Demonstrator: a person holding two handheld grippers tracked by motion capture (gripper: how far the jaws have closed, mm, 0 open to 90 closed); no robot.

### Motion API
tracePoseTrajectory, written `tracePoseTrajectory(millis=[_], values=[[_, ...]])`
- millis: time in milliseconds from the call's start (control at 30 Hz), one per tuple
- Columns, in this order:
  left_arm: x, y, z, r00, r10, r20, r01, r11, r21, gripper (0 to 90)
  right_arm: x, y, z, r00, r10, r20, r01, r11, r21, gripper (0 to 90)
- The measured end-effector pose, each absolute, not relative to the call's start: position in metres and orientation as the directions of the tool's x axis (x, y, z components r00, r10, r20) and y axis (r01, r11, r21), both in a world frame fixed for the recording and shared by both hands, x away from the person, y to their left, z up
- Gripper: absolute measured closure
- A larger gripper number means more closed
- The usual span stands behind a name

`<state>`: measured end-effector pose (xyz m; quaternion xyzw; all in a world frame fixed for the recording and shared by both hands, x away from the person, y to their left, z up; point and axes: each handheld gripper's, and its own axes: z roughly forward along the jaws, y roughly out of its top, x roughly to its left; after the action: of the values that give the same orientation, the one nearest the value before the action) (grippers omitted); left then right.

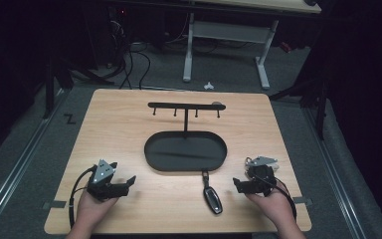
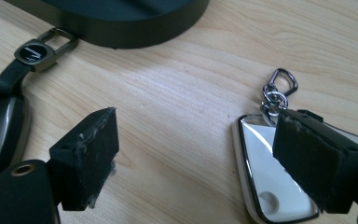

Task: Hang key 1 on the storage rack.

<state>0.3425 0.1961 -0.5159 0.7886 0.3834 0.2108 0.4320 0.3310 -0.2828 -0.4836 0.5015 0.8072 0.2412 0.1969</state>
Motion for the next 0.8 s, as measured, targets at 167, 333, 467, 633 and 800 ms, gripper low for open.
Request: tracePoseTrajectory(millis=[167, 333, 467, 633, 800], values=[[0.344, 0.195, -0.516, 0.624, 0.782, -0.001, 0.420, -0.334, 0.844, 15.5, 0.333, -0.285, -0.483, -0.400, 0.915, -0.061, 0.751, 0.365, 0.550, 15.0], [0.345, 0.195, -0.516, 0.625, 0.781, 0.000, 0.417, -0.333, 0.846, 15.4, 0.337, -0.281, -0.481, -0.423, 0.905, -0.038, 0.774, 0.383, 0.505, 15.4], [0.346, 0.195, -0.516, 0.627, 0.779, 0.003, 0.417, -0.338, 0.844, 15.4, 0.343, -0.281, -0.478, -0.421, 0.907, -0.015, 0.800, 0.379, 0.465, 17.4], [0.346, 0.195, -0.517, 0.627, 0.779, 0.002, 0.418, -0.339, 0.843, 15.4, 0.351, -0.279, -0.470, -0.439, 0.898, 0.016, 0.810, 0.388, 0.439, 17.9], [0.346, 0.195, -0.516, 0.631, 0.776, 0.008, 0.413, -0.345, 0.843, 15.5, 0.356, -0.273, -0.466, -0.467, 0.884, 0.021, 0.820, 0.425, 0.383, 20.4]])
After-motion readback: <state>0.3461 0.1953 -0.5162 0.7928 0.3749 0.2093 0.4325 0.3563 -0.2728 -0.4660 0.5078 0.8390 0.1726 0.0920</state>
